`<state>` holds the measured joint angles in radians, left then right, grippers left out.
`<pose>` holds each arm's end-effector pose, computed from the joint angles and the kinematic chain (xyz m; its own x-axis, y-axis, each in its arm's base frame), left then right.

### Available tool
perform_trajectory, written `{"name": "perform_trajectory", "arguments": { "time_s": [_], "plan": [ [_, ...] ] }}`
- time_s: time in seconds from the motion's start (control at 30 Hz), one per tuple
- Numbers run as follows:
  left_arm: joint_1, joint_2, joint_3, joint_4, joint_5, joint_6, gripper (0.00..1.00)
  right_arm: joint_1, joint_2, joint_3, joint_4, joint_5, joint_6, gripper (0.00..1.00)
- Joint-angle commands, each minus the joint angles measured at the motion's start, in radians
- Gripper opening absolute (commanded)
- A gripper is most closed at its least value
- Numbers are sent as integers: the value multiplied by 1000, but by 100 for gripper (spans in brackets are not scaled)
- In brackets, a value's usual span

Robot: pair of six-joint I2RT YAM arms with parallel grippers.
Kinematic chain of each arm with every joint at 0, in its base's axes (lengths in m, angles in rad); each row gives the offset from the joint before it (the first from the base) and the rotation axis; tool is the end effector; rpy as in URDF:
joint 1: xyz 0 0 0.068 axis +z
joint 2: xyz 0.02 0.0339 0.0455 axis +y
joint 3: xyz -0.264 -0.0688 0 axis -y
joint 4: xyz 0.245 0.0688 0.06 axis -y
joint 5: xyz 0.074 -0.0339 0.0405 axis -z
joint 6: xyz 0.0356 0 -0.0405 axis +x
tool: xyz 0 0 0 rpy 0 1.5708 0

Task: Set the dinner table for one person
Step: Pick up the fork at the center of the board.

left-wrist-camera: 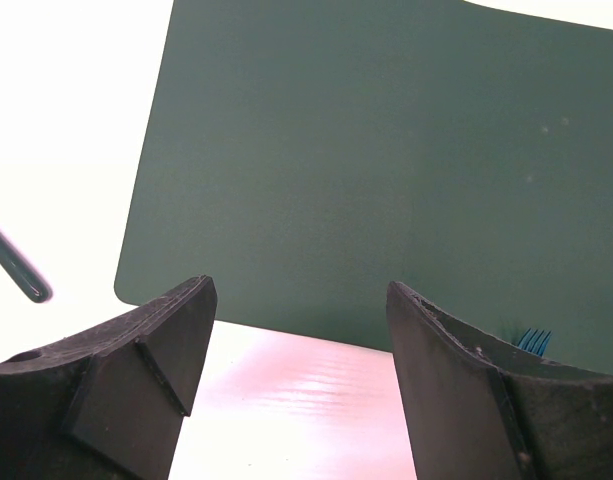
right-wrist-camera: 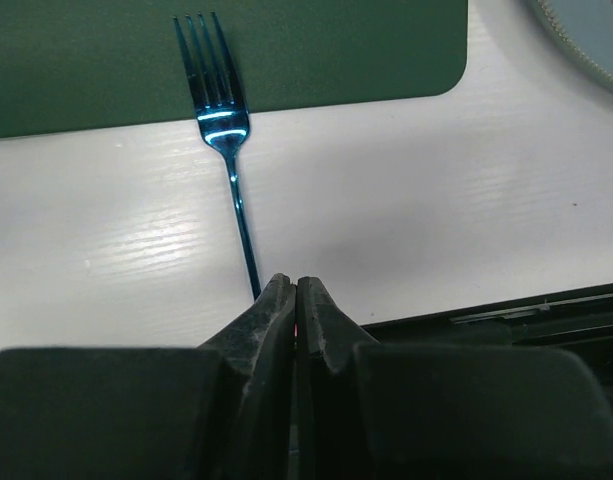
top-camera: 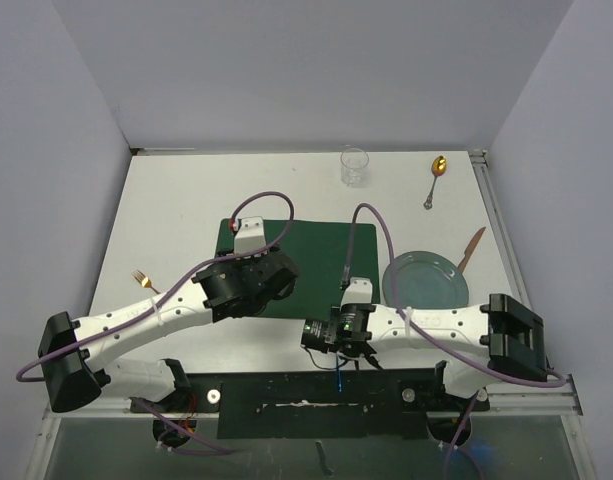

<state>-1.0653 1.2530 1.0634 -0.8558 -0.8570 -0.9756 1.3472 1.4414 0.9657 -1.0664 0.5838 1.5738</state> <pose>0.1389 -0.1954 0.2928 -0.5572 -0.1128 -0.8227 -0.1287 0.9905 -0.0487 0.0711 0.2240 0.2128 -0.8094 0.2034 -0.5509 0.2241 0.9741 0.0303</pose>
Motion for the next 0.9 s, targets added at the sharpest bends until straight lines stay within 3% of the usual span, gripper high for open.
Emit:
{"name": "perform_trajectory", "arguments": {
  "time_s": [0.0,0.07,0.23,0.57,0.87],
  "plan": [
    [7,3,34,33,-17,9,68,-7,52,26,15,17,-38,8],
    [7,3,35,30,-16,9,69,-8,85,30,35,7,-53,24],
    [7,-2,31,20,-17,3,69,-8,123,32,96,3,-74,47],
    [11,-34,11,18,-25,-5,69,-48,-19,-173,326,-53,-67,44],
    [14,-42,3,18,-25,-5,69,-60,-30,-216,351,-57,-41,33]
  ]
}}
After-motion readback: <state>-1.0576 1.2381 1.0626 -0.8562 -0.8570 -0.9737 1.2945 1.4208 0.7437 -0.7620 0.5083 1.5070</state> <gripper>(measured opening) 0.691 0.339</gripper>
